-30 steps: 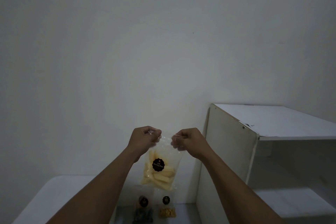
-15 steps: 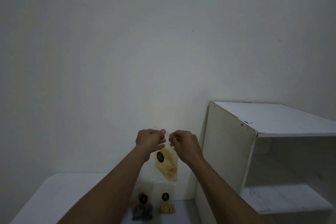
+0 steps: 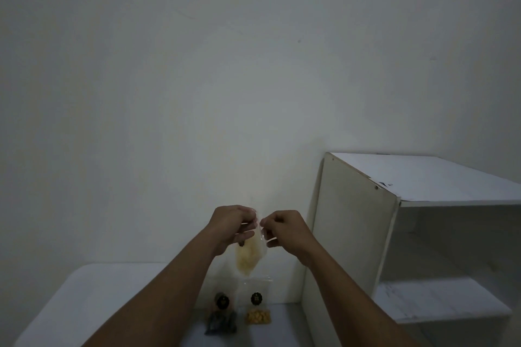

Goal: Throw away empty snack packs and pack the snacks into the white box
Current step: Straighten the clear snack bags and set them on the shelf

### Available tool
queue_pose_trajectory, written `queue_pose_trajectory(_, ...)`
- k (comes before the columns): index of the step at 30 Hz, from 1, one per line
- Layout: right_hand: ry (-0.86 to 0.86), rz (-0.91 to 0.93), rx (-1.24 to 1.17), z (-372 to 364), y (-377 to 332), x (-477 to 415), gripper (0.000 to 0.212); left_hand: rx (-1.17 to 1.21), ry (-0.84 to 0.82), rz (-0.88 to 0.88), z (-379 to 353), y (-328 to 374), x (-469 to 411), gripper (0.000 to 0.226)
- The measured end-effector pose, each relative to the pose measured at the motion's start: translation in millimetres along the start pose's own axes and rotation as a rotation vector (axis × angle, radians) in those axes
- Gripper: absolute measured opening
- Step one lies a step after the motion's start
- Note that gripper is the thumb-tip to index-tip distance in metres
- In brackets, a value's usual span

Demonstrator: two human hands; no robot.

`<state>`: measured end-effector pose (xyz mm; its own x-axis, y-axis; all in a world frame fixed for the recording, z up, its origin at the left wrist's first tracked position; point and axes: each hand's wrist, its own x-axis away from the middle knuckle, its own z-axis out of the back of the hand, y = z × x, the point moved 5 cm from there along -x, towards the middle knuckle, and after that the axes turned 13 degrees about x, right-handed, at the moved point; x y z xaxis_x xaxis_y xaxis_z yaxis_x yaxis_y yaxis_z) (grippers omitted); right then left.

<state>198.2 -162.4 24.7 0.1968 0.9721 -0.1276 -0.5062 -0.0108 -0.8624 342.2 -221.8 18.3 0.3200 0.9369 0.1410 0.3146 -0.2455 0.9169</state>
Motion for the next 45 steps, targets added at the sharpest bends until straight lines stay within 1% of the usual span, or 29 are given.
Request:
queue_pose_trajectory(4, -0.038, -0.074, -0.183, -8.3, 13.7, 2.5, 0.016, 0.148, -0.024, 0.131, 3.9, -16.4, -3.3, 0.012)
queue_pose_trajectory(6, -0.054, -0.096, -0.222, -11.3, 20.5, 3.7, 0.016, 0.19, -0.034, 0.172, 5.0, -24.0, -5.0, 0.011)
queue_pose_trajectory(8, -0.068, -0.111, -0.213, -12.2, 27.7, 5.7, 0.017, 0.171, -0.035, 0.199, 6.9, -31.1, -6.8, 0.011)
queue_pose_trajectory(11, -0.042, -0.1, -0.066, -11.0, 37.8, 8.6, 0.02, 0.076, 0.015, 0.218, 10.1, -43.9, -11.7, 0.012)
queue_pose_trajectory(12, -0.021, -0.08, 0.009, -11.1, 41.8, 9.1, 0.026, 0.05, 0.035, 0.217, 10.9, -48.1, -14.3, 0.014)
queue_pose_trajectory(15, -0.001, -0.039, 0.199, -17.0, 56.8, 14.2, 0.052, 0.036, 0.078, 0.209, 12.1, -57.9, -23.5, 0.016)
queue_pose_trajectory(16, -0.007, -0.027, 0.278, -20.4, 64.6, 15.0, 0.053, 0.036, 0.086, 0.204, 11.6, -60.8, -26.3, 0.016)
queue_pose_trajectory(17, -0.016, -0.014, 0.354, -24.7, 74.4, 14.4, 0.047, 0.033, 0.091, 0.197, 11.4, -64.0, -28.4, 0.016)
queue_pose_trajectory(19, 0.005, 0.004, 0.464, -31.2, 94.6, 9.0, 0.02, 0.007, 0.106, 0.174, 11.4, -73.6, -33.7, 0.015)
queue_pose_trajectory(20, 0.035, 0.009, 0.487, -32.9, 103.9, 7.2, 0.012, -0.022, 0.122, 0.161, 13.0, -80.8, -36.5, 0.015)
queue_pose_trajectory(21, 0.078, 0.008, 0.496, -33.9, 113.2, 5.7, 0.016, -0.061, 0.147, 0.138, 16.3, -89.5, -39.8, 0.015)
queue_pose_trajectory(23, 0.159, -0.018, 0.474, -33.8, 131.5, 4.2, 0.023, -0.195, 0.225, 0.065, 29.9, -110.4, -50.4, 0.017)
queue_pose_trajectory(25, 0.197, -0.042, 0.428, -36.2, 149.8, 2.4, 0.027, -0.36, 0.282, 0.037, 45.1, -133.9, -58.2, 0.029)
queue_pose_trajectory(27, 0.186, -0.059, 0.377, -42.1, 169.3, 0.5, 0.03, -0.514, 0.217, 0.076, 53.4, -164.8, -63.7, 0.038)
queue_pose_trajectory(29, 0.149, -0.086, 0.284, -50.1, 191.9, -1.1, 0.036, -0.585, 0.113, 0.128, 56.8, -197.7, -68.5, 0.039)
queue_pose_trajectory(31, 0.106, -0.119, 0.203, -59.7, 217.6, -3.6, 0.036, -0.534, 0.089, 0.179, 61.3, -224.5, -72.4, 0.034)
queue_pose_trajectory(33, 0.101, -0.169, 0.133, -68.8, 242.4, -7.7, 0.026, -0.503, 0.122, 0.192, 69.5, -246.5, -80.8, 0.028)
queue_pose_trajectory(36, 0.164, -0.307, 0.026, -81.1, 271.3, -11.7, 0.007, -0.521, 0.139, 0.216, 79.9, -275.9, -91.9, 0.011)
queue_pose_trajectory(37, 0.172, -0.363, 0.016, -86.5, 279.7, -12.4, 0.007, -0.491, 0.169, 0.213, 82.7, -283.2, -94.6, 0.007)
queue_pose_trajectory(38, 0.154, -0.407, 0.025, -92.9, 287.3, -13.2, 0.011, -0.447, 0.207, 0.21, 85.3, -288.9, -96.4, 0.004)
queue_pose_trajectory(41, 0.053, -0.455, 0.092, -111.7, 304.3, -20.9, 0.025, -0.399, 0.266, 0.172, 87.6, -301.5, -104.0, 0.012)
queue_pose_trajectory(43, 0.034, -0.441, 0.125, -118.2, 312.0, -29.1, 0.032, -0.405, 0.302, 0.163, 91.0, -311.0, -110.9, 0.015)
queue_pose_trajectory(45, 0.021, -0.427, 0.161, -120.7, 317.7, -38.4, 0.042, -0.393, 0.346, 0.154, 94.3, -319.3, -118.9, 0.01)
